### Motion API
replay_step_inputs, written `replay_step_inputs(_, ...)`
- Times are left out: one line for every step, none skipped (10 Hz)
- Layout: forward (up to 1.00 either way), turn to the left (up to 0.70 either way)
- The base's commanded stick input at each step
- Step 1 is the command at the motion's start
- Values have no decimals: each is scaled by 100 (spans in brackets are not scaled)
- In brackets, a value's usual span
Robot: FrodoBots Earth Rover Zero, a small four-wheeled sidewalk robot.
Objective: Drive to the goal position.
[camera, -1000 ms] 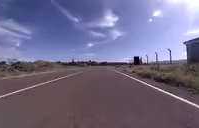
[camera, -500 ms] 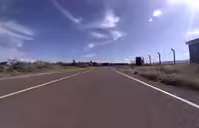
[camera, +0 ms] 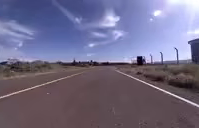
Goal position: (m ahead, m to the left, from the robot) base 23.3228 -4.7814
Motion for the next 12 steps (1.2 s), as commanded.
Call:
replay_step_inputs(100,0)
replay_step_inputs(100,0)
replay_step_inputs(100,0)
replay_step_inputs(100,0)
replay_step_inputs(100,0)
replay_step_inputs(100,0)
replay_step_inputs(100,0)
replay_step_inputs(100,0)
replay_step_inputs(100,0)
replay_step_inputs(100,0)
replay_step_inputs(100,0)
replay_step_inputs(100,0)
